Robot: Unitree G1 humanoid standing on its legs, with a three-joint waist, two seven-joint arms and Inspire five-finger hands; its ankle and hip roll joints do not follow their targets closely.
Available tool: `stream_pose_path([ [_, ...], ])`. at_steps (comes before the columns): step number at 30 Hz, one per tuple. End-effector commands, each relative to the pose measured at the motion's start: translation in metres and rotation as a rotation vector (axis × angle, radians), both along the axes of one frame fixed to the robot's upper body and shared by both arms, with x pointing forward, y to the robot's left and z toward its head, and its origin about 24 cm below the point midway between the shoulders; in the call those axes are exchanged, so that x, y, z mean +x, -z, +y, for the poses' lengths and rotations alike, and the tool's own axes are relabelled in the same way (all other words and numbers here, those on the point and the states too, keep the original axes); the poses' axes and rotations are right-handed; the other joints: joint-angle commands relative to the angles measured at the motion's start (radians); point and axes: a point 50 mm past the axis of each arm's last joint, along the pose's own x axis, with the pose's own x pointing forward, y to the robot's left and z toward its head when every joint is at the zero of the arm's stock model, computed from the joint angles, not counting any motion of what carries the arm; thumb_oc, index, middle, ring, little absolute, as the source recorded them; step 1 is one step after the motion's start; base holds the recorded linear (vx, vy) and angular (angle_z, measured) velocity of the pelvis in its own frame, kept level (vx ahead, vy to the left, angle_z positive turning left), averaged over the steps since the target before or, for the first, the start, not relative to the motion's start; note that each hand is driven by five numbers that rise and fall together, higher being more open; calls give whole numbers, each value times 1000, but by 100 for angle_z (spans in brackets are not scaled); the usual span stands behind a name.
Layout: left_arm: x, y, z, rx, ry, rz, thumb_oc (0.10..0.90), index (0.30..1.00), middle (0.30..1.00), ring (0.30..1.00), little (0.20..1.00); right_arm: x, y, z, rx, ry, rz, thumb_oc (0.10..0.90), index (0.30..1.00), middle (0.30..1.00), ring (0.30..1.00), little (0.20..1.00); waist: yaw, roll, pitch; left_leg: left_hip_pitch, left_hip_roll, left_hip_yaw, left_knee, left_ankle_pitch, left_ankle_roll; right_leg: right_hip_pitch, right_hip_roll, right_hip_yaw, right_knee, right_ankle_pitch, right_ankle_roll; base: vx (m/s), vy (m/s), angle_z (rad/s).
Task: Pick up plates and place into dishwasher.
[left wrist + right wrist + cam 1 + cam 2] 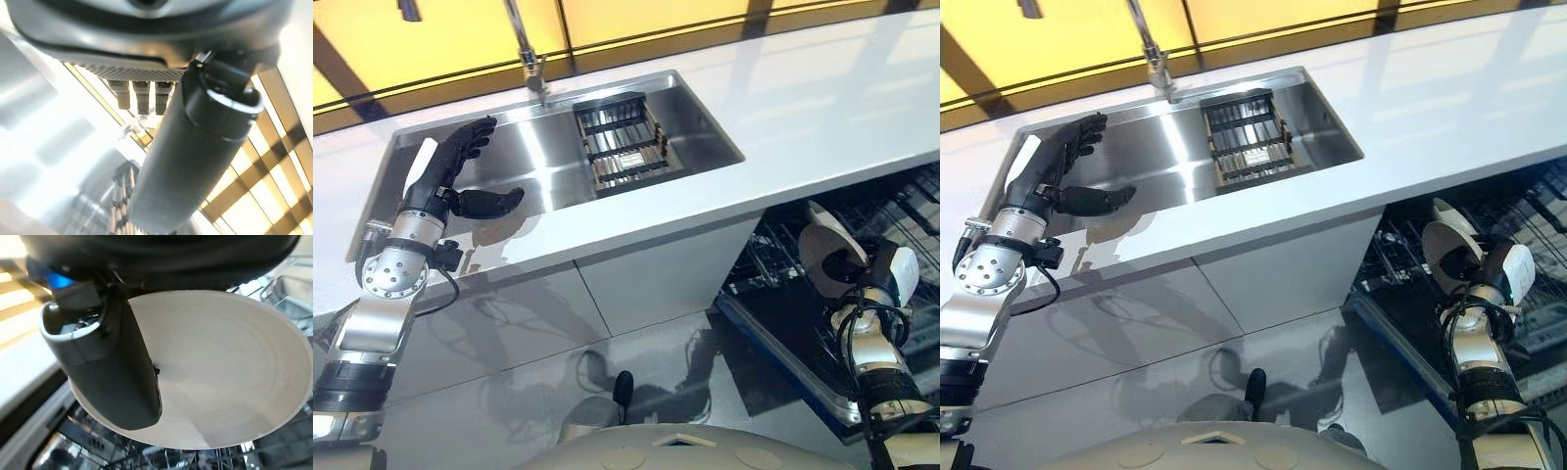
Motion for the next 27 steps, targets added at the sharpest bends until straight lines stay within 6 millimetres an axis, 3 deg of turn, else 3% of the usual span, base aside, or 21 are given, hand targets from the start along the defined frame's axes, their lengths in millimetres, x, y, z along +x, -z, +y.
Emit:
stream_pose_path([
  [1,3,-48,3,45,19,-189,800,900,900,900,900,38,-67,-11,-210,-62,-139,100,300,300,300,200,39,-21,-43,44,-21,43,48,-142,-19,-101,7,-16,120,-41,-26,45,12,23],
  [3,2,-49,3,47,25,-186,800,900,900,900,900,38,-63,-10,-175,-40,-118,100,300,300,300,200,45,-22,-42,46,-22,35,44,-140,-19,-99,7,-23,121,-42,-26,38,8,29],
  [4,1,-49,3,47,28,-184,800,900,900,900,900,39,-61,-9,-146,-31,-118,391,549,549,549,491,47,-22,-42,47,-23,32,43,-139,-20,-98,7,-27,121,-42,-26,28,3,19],
  [5,1,-49,3,46,31,-182,800,900,900,900,900,40,-61,-7,-126,-29,-133,731,841,841,841,831,51,-22,-42,47,-24,29,42,-139,-19,-97,7,-29,119,-42,-27,32,9,13],
  [6,1,-49,4,44,33,-181,800,900,900,900,900,43,-62,-3,-115,-33,-151,800,900,900,900,900,52,-21,-41,49,-25,26,41,-140,-19,-97,7,-29,119,-42,-27,31,15,3],
  [10,1,-46,3,40,31,-174,800,900,900,900,900,50,-67,14,-64,-57,-241,800,900,900,900,900,48,-21,-41,56,-27,25,40,-144,-13,-97,7,-21,124,-45,-28,16,10,1],
  [17,1,-40,7,34,3,-168,800,900,900,900,900,49,-86,41,17,-146,-461,800,900,900,900,900,3,-22,-49,78,-29,61,36,-161,6,-104,11,25,132,-48,-21,-5,6,-3],
  [27,2,-38,8,30,-5,-167,800,900,900,900,900,30,-101,51,50,-169,-651,800,900,900,900,900,-64,-30,-59,112,-23,135,32,-185,23,-97,19,83,115,-38,-12,-22,-7,-15],
])
